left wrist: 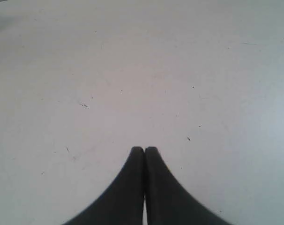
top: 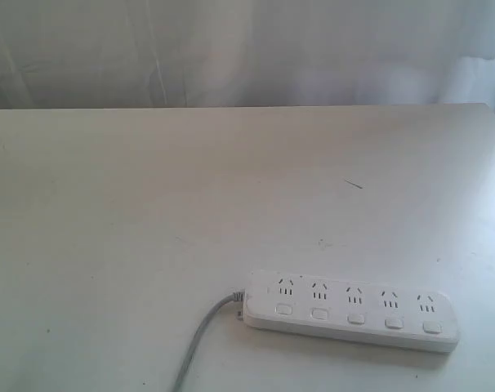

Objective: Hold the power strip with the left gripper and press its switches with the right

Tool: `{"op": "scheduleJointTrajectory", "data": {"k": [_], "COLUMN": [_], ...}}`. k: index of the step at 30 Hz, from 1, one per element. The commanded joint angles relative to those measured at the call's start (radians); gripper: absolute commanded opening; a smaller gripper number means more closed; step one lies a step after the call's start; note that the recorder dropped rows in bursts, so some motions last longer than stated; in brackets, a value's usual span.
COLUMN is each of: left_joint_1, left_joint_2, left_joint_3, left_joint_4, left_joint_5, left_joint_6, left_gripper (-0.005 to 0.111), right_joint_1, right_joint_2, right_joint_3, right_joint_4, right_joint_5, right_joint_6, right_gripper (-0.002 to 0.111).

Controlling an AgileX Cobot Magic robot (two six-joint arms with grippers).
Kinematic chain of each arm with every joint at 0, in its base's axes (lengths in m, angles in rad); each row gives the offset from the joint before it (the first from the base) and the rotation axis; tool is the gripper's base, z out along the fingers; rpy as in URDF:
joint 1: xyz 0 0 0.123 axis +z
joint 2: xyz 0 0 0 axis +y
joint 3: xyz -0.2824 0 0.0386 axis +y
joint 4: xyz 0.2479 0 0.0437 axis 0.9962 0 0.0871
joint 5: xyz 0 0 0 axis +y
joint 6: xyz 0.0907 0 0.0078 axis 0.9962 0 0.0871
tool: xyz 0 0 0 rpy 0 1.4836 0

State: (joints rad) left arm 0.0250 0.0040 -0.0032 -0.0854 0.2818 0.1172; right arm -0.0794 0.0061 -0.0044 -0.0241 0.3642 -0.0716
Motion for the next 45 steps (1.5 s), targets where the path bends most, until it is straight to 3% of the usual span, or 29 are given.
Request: {"op": "scheduleJointTrajectory", "data": {"k": [1, 9, 13, 19, 25, 30, 32, 36, 45], "left_joint_1": [0.003, 0.003, 0.003, 0.003, 0.003, 0.003, 0.003, 0.003, 0.003], "left_joint_2": [-0.004, -0.004, -0.004, -0.004, -0.004, -0.004, -0.004, -0.004, -0.004], "left_joint_3": [0.003, 0.003, 0.003, 0.003, 0.003, 0.003, 0.003, 0.003, 0.003], "left_joint_4": [-0.009, 0.03, 0.008, -0.069, -0.069, -0.069, -0.042, -0.033, -0.042], "left_joint_5": [0.003, -0.01, -0.156, -0.416, -0.498, -0.557, -0.623, -0.757, -0.82], "left_joint_6": [-0.006, 0.025, 0.028, -0.159, -0.383, -0.838, -0.945, -0.95, -0.953], "left_gripper": [0.0, 0.0, 0.0, 0.0, 0.0, 0.0, 0.0, 0.0, 0.0], "right_joint_1": [-0.001, -0.001, -0.001, -0.001, -0.001, -0.001, -0.001, -0.001, -0.001], "right_joint_2": [-0.006, -0.006, -0.006, -0.006, -0.006, -0.006, -0.006, -0.006, -0.006], "right_joint_3": [0.004, 0.004, 0.004, 0.004, 0.004, 0.004, 0.004, 0.004, 0.004], "right_joint_4": [0.002, 0.002, 0.002, 0.002, 0.002, 0.002, 0.002, 0.002, 0.002], "right_joint_5": [-0.009, -0.009, -0.009, -0.009, -0.009, -0.009, -0.009, -0.009, -0.009], "right_joint_6": [0.0, 0.0, 0.0, 0.0, 0.0, 0.0, 0.0, 0.0, 0.0], "right_gripper": [0.0, 0.0, 0.0, 0.0, 0.0, 0.0, 0.0, 0.0, 0.0]}}
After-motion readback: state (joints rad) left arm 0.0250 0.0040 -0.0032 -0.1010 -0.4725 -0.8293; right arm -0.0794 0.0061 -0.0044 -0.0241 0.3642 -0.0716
